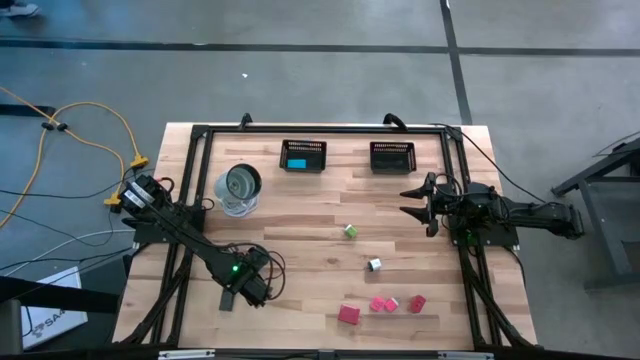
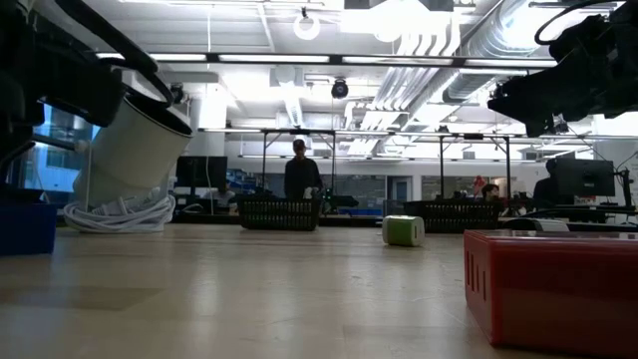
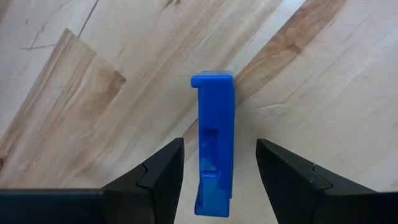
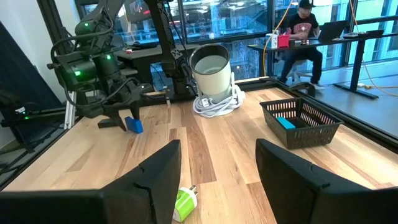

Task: Pick & Place Office items
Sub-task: Put the blue digital clock into the left black bin

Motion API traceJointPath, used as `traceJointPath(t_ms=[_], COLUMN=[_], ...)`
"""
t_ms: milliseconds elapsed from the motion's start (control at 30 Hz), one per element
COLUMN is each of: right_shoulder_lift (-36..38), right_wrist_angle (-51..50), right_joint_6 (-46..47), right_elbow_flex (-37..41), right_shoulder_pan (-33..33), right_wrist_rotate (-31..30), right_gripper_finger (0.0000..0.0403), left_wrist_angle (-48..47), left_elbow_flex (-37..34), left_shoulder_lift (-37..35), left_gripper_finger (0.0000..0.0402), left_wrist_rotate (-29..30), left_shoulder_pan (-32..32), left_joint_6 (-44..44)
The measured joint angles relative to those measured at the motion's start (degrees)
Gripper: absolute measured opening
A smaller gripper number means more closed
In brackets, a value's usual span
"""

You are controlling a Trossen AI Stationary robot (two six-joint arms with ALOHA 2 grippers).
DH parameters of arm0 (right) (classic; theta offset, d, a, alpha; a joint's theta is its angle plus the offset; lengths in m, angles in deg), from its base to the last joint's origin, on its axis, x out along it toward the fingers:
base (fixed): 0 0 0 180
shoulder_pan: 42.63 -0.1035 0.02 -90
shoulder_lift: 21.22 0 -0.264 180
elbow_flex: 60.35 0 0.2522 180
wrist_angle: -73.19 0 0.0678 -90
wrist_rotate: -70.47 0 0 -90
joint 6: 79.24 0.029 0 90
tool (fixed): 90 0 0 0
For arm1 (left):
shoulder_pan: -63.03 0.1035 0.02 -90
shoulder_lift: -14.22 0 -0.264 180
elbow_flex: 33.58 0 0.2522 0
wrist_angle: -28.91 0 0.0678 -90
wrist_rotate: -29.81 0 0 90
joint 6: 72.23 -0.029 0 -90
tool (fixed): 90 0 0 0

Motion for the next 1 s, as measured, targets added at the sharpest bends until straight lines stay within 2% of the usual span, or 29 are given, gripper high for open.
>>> traceJointPath(t_ms=[400,733,1000], right_shoulder_lift=[0.0,0.0,0.0], right_wrist_angle=[0.0,0.0,0.0], right_joint_6=[0.0,0.0,0.0], right_elbow_flex=[0.0,0.0,0.0], right_shoulder_pan=[0.0,0.0,0.0], right_wrist_rotate=[0.0,0.0,0.0], right_gripper_finger=[0.0194,0.0194,0.0194], left_wrist_angle=[-0.1,-0.1,-0.1], left_elbow_flex=[0.0,0.0,0.0], left_shoulder_lift=[0.0,0.0,0.0], left_gripper_finger=[0.0188,0.0119,0.0103], left_wrist_rotate=[1.2,1.2,1.2], left_shoulder_pan=[0.0,0.0,0.0], left_joint_6=[-2.3,-2.3,-1.3])
